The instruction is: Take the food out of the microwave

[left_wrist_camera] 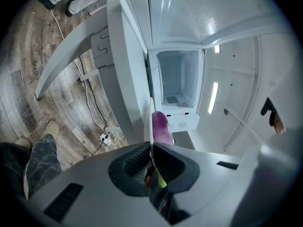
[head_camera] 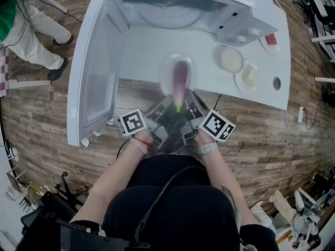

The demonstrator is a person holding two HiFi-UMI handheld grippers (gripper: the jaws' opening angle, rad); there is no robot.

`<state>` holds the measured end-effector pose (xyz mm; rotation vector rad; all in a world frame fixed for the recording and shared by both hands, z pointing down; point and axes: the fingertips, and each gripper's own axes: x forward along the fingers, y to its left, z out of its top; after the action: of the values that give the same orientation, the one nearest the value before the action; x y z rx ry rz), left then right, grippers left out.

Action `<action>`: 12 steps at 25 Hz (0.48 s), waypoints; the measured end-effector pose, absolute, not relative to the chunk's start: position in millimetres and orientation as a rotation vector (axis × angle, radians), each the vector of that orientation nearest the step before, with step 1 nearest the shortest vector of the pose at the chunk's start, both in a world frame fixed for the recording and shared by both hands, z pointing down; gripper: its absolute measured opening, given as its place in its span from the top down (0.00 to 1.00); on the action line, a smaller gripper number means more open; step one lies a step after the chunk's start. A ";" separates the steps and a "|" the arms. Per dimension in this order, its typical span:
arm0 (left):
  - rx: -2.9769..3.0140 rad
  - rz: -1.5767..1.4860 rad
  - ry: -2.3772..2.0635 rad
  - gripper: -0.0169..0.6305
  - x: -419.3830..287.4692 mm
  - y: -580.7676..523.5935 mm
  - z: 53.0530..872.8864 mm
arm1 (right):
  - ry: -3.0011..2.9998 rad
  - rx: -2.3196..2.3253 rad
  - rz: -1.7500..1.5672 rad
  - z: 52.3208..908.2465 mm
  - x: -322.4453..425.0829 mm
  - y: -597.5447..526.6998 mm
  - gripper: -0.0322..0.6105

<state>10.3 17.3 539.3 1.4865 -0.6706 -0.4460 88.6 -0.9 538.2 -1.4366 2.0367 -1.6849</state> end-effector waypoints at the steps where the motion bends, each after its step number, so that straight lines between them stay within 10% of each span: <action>1: 1.477 -0.456 -0.666 0.92 10.8 16.7 538.6 | 2.032 -1.437 -1.687 538.4 88.6 -1.4 0.86; 12: 1.461 -0.465 -0.676 0.92 11.6 10.2 541.0 | 1.997 -1.436 -1.696 538.7 90.9 -8.8 0.86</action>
<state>11.6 10.2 541.0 1.4608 -0.6756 -0.4648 90.9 -8.8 538.7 -1.4362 1.9972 -1.6964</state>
